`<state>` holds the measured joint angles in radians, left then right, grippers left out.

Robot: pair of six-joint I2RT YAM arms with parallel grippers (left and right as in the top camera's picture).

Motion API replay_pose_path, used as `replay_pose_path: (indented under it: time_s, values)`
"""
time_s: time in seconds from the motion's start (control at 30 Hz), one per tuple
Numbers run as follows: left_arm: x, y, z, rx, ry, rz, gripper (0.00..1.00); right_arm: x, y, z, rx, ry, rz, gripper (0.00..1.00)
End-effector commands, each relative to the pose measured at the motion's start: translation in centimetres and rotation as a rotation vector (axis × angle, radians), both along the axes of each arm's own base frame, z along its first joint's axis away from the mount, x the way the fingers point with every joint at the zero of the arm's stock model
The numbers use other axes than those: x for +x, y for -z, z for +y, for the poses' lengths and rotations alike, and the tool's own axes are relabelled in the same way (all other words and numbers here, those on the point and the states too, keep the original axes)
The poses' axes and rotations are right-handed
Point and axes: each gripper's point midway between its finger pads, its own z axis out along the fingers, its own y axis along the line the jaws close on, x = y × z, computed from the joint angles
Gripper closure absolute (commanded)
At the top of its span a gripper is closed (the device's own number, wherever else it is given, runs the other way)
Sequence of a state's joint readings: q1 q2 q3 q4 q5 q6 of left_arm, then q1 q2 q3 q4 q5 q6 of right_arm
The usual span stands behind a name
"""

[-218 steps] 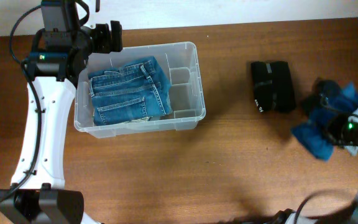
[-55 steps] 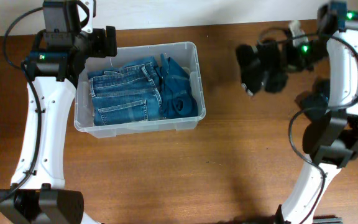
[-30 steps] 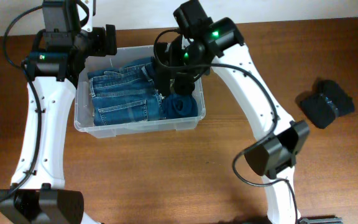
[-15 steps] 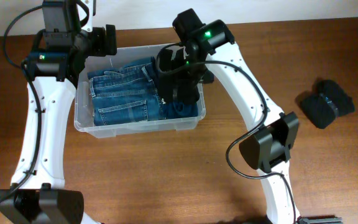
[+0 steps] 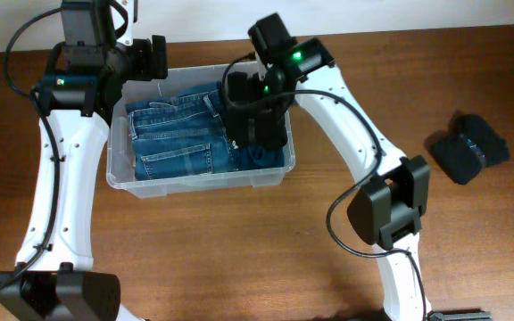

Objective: Pack container
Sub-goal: 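Lower the black clothes into the bin and open the right gripper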

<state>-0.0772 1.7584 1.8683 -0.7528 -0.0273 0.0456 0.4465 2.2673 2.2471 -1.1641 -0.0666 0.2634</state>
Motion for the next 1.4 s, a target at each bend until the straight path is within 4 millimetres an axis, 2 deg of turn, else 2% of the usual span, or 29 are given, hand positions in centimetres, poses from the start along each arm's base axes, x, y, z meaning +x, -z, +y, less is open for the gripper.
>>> replay_pose_path:
  time_s: [0.0,0.03,0.1,0.17,0.2,0.3,0.37,0.43,0.53,0.7,0.83,0.87,0.93,0.97,1.07,1.17,1.2,1.27,1.37]
  values:
    - [0.0,-1.1,0.3,0.016,0.001,-0.025,0.01,-1.0,5.7,-0.9,-0.062,0.002,0.086,0.96]
    - [0.0,-1.1,0.3,0.016,0.001,-0.025,0.01,-1.5,6.8,-1.1,-0.072,0.002,0.105,0.96]
    - [0.0,-1.1,0.3,0.016,0.001,-0.024,0.01,-1.8,7.5,-1.4,-0.079,0.003,0.119,0.96]
    - [0.0,-1.1,0.3,0.016,0.001,-0.024,0.01,-1.5,7.0,-1.2,-0.075,-0.01,0.104,0.96]
    - [0.0,-1.1,0.3,0.016,0.001,-0.024,0.01,-1.3,6.4,-1.1,-0.071,-0.014,0.091,0.96]
    - [0.0,-1.1,0.3,0.016,0.001,-0.024,0.01,-0.5,2.6,-0.8,-0.047,-0.013,0.039,0.95]
    - [0.0,-1.1,0.3,0.016,0.001,-0.024,0.01,-0.4,-0.3,-0.7,-0.032,-0.014,0.012,0.9]
    - [0.0,-1.1,0.3,0.017,0.0,-0.024,0.01,-1.2,-2.9,-0.5,-0.01,-0.024,0.015,0.82]
    - [0.0,-1.1,0.3,0.016,0.001,-0.024,0.01,-2.7,-4.1,-0.2,0.004,-0.043,0.053,0.8]
    - [0.0,-1.0,0.3,0.016,0.001,-0.024,0.01,-4.2,-1.5,0.9,-0.038,-0.099,0.112,0.8]
    - [-0.1,-0.9,0.3,0.017,0.0,-0.018,0.01,-4.5,2.1,1.9,-0.049,-0.115,0.138,0.79]
    - [-0.1,-0.8,0.3,0.017,0.001,-0.015,0.01,-4.7,3.7,2.0,-0.053,-0.119,0.154,0.79]
    - [0.0,-0.7,0.3,0.017,0.001,-0.012,0.01,-5.2,5.6,2.1,-0.053,-0.124,0.18,0.79]
    - [0.0,-0.5,0.3,0.017,0.001,-0.009,0.01,-5.8,7.5,1.8,-0.057,-0.124,0.21,0.79]
    - [0.1,-0.4,0.3,0.017,0.001,-0.005,0.01,-6.0,8.1,1.2,-0.065,-0.114,0.228,0.79]
    - [0.1,-0.4,0.3,0.017,0.001,-0.007,0.01,-5.0,6.3,0.5,-0.05,-0.094,0.2,0.79]
    - [0.2,-0.4,0.3,0.017,0.0,-0.008,0.01,-4.0,4.0,0.0,-0.03,-0.078,0.161,0.79]
    - [0.2,-0.4,0.3,0.017,0.001,-0.01,0.01,-3.3,1.3,-0.3,-0.011,-0.066,0.12,0.78]
    - [0.2,-0.4,0.3,0.017,0.001,-0.01,0.01,-2.2,-4.7,-1.9,0.025,-0.032,0.036,0.69]
